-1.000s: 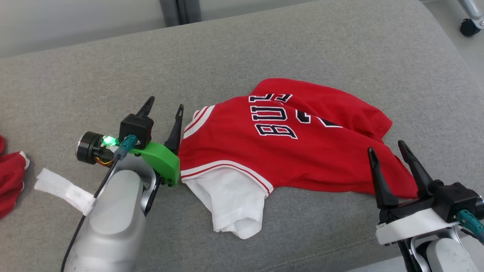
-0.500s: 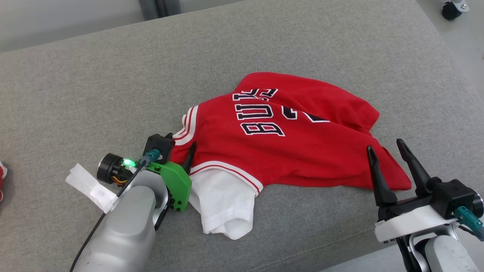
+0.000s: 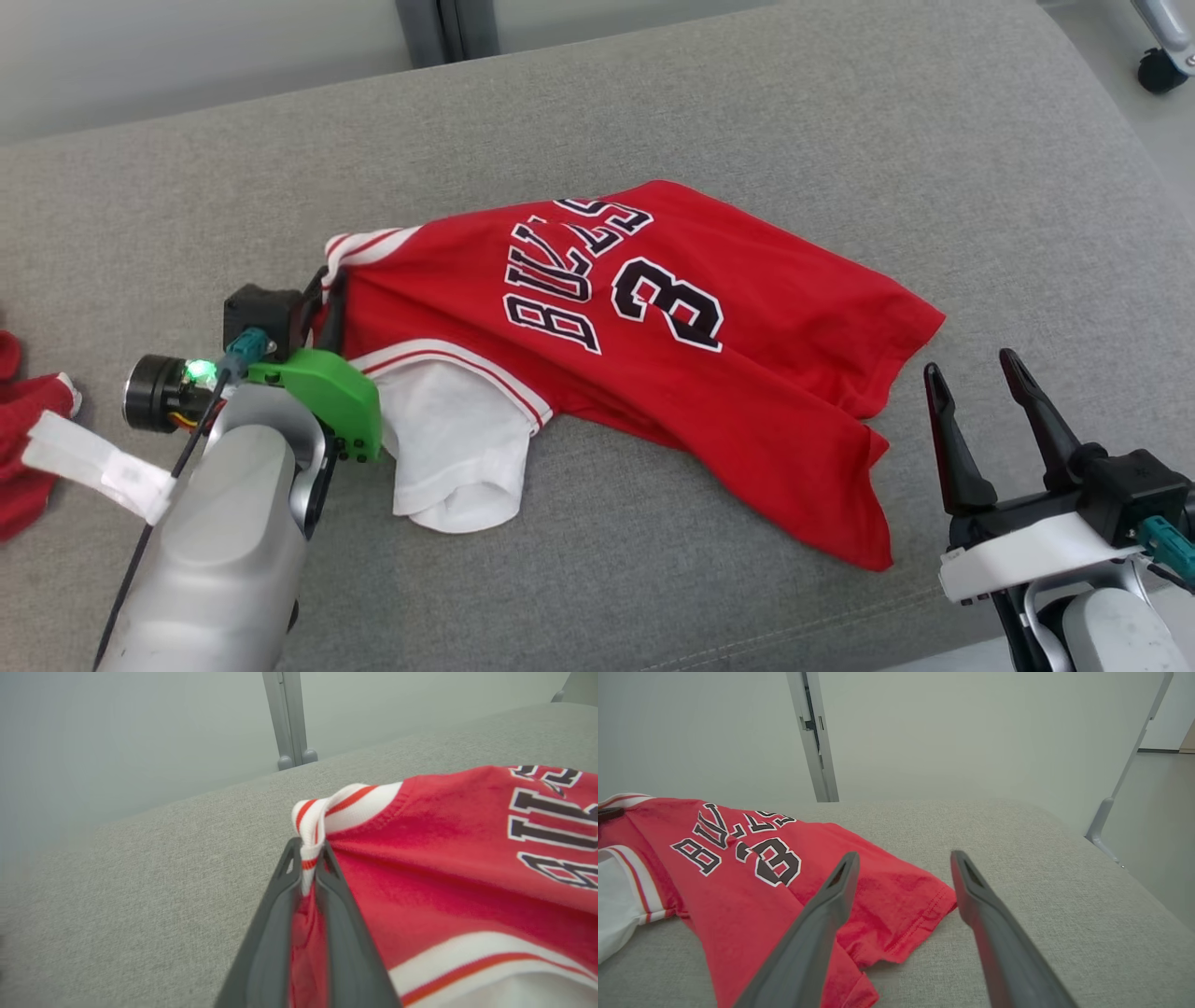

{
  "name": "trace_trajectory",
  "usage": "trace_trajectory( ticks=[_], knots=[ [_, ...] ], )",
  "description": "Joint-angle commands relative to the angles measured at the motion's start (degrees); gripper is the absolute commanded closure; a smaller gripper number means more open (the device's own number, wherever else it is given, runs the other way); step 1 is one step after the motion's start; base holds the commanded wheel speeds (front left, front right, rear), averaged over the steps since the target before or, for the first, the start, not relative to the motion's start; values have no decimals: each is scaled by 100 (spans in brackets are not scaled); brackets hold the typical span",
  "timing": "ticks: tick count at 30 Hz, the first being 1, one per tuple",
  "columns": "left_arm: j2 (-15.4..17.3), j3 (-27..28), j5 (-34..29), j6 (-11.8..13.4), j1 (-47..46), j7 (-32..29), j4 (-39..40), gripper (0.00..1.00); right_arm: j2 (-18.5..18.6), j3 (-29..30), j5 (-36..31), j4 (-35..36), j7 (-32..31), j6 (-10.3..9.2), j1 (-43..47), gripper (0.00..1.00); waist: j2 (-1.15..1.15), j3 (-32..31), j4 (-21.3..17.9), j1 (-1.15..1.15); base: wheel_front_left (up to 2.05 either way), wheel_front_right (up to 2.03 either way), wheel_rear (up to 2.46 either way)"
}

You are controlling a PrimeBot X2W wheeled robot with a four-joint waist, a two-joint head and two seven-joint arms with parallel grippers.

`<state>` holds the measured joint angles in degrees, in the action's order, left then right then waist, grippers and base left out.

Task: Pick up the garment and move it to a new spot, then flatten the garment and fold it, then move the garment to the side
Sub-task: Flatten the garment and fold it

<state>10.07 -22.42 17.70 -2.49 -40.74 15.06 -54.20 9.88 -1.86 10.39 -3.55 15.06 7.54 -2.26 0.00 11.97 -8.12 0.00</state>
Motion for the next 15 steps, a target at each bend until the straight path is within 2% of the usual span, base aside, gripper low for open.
trace_trajectory(
  ticks=[1,2,11,15],
  knots=[
    [32,31,-22,0,153,13,84,53,-3,-18,-16,-20,17,-10,65,0,0,-61,55,0,0,0,0],
    [44,62,-42,31,174,14,160,0,-12,-31,-23,-30,18,-10,69,0,0,-78,66,0,0,0,0],
    [-5,607,-255,308,1147,10,1666,0,-67,-24,-33,-88,18,-10,226,0,0,-333,240,0,0,0,0],
    [-69,770,-312,271,1805,10,2129,0,-103,-13,-50,-65,17,-10,304,0,0,-395,306,0,0,0,0]
  ],
)
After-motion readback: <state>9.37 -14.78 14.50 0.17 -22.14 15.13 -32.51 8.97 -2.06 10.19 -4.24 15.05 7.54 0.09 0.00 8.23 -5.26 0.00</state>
